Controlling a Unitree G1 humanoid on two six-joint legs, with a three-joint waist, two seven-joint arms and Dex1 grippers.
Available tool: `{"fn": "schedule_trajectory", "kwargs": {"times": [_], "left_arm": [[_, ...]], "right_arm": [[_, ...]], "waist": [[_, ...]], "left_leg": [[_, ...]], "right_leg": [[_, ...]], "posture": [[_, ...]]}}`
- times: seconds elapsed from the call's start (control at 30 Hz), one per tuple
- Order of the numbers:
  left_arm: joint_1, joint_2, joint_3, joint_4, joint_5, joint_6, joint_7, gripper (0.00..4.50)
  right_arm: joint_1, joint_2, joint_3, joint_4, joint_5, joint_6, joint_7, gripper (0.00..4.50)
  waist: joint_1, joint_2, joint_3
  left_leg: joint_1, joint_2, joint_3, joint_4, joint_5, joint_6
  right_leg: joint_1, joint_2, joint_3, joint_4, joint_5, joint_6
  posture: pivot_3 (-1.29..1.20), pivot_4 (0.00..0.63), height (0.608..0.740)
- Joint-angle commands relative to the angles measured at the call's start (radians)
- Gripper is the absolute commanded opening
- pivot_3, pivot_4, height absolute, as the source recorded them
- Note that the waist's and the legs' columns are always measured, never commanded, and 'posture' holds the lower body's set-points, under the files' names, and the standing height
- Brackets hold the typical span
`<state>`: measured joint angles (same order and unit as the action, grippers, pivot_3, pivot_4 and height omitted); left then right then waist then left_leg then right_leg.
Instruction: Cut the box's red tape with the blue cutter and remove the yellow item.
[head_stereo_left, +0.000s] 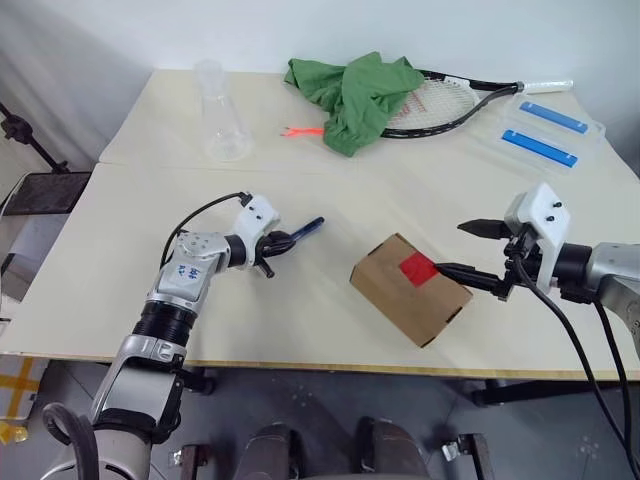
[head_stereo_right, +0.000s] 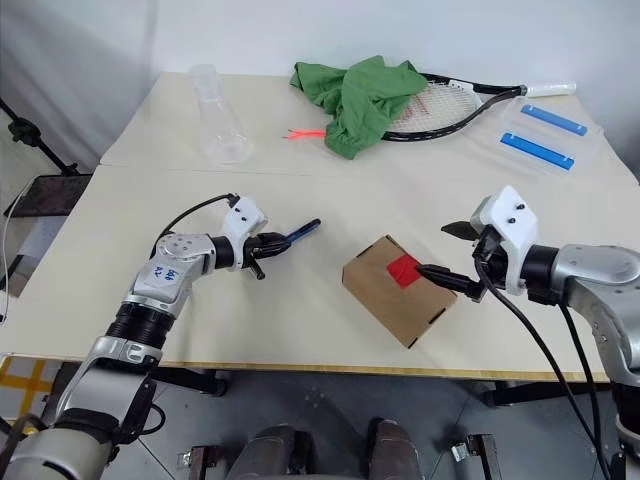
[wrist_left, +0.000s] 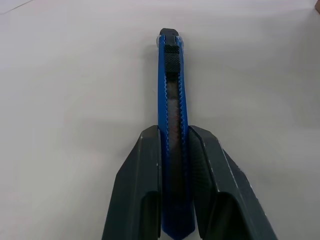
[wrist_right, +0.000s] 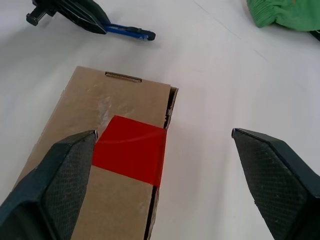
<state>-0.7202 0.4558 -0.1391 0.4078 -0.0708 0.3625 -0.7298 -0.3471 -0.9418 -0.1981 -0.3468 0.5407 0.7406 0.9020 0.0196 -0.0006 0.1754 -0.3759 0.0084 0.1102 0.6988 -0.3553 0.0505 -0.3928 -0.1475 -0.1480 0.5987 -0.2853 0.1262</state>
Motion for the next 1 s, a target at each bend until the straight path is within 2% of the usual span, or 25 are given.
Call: {"fn": "schedule_trajectory", "kwargs": {"times": [0.03, 0.2, 0.3, 0.37, 0.47, 0.6, 0.7, 0.83, 1.0], "left_arm": [[0.067, 0.066, 0.011, -0.063, 0.018, -0.008, -0.030, 0.44], [0.210, 0.190, 0.075, -0.220, -0.076, -0.132, -0.193, 0.44], [0.316, 0.239, 0.164, -0.352, -0.197, -0.146, -0.292, 0.44], [0.361, 0.279, 0.165, -0.403, -0.219, -0.137, -0.349, 0.44], [0.444, 0.341, 0.173, -0.464, -0.234, -0.175, -0.421, 0.43], [0.483, 0.378, 0.165, -0.496, -0.222, -0.194, -0.453, 0.43], [0.514, 0.399, 0.156, -0.536, -0.207, -0.199, -0.458, 0.43], [0.530, 0.408, 0.138, -0.575, -0.170, -0.210, -0.442, 0.43], [0.541, 0.399, 0.098, -0.612, -0.134, -0.198, -0.414, 0.43]], "right_arm": [[-0.054, 0.001, -0.002, -0.036, 0.027, 0.003, -0.002, 4.50], [-0.182, 0.004, 0.093, -0.069, 0.052, 0.045, 0.023, 4.50], [-0.287, 0.011, 0.247, -0.099, 0.012, 0.049, 0.075, 4.50], [-0.339, 0.039, 0.313, -0.105, -0.006, 0.025, 0.097, 4.50], [-0.435, 0.129, 0.441, -0.092, -0.042, -0.008, 0.135, 3.94], [-0.475, 0.200, 0.553, -0.063, -0.108, -0.073, 0.185, 2.53], [-0.498, 0.229, 0.724, -0.006, -0.291, -0.208, 0.220, 1.46], [-0.485, 0.275, 0.820, 0.027, -0.393, -0.278, 0.236, 0.10], [-0.477, 0.344, 0.865, 0.149, -0.510, -0.374, 0.211, 0.04]], "waist": [[-0.004, 0.000, 0.000], [-0.022, 0.001, 0.000], [-0.024, 0.001, 0.000], [-0.018, 0.001, 0.001], [-0.024, 0.001, 0.001], [-0.017, 0.002, 0.001], [-0.021, 0.001, 0.001], [-0.025, 0.002, 0.001], [-0.023, 0.002, 0.001]], "left_leg": [[0.000, 0.000, 0.000, 0.000, 0.000, 0.000], [0.001, 0.002, 0.002, -0.001, -0.001, -0.001], [0.001, 0.003, 0.001, -0.001, -0.001, -0.001], [0.000, 0.003, 0.001, 0.000, -0.001, -0.002], [0.000, 0.002, 0.001, 0.001, -0.001, -0.002], [-0.001, 0.001, -0.002, 0.000, -0.001, -0.002], [-0.001, 0.000, -0.001, 0.000, -0.001, -0.001], [0.000, 0.000, 0.000, 0.000, -0.001, -0.002], [0.000, 0.001, 0.001, 0.000, -0.001, -0.002]], "right_leg": [[0.000, 0.000, 0.000, 0.000, 0.000, 0.000], [-0.002, 0.000, 0.001, 0.000, -0.001, -0.001], [-0.002, 0.000, 0.000, 0.002, -0.001, -0.002], [-0.003, 0.000, 0.001, 0.002, -0.001, -0.003], [-0.003, -0.001, 0.000, 0.002, -0.001, -0.003], [-0.003, -0.001, -0.001, 0.005, -0.002, -0.003], [-0.003, -0.001, -0.001, 0.005, -0.002, -0.003], [-0.004, -0.001, -0.001, 0.006, -0.002, -0.003], [-0.005, -0.001, -0.002, 0.007, -0.002, -0.004]], "posture": [[0.00, 0.150, 0.740], [0.00, 0.150, 0.740], [0.00, 0.150, 0.740], [0.00, 0.150, 0.740], [0.00, 0.150, 0.740], [0.00, 0.150, 0.740], [0.00, 0.150, 0.740], [0.00, 0.150, 0.740], [0.00, 0.150, 0.740]]}}
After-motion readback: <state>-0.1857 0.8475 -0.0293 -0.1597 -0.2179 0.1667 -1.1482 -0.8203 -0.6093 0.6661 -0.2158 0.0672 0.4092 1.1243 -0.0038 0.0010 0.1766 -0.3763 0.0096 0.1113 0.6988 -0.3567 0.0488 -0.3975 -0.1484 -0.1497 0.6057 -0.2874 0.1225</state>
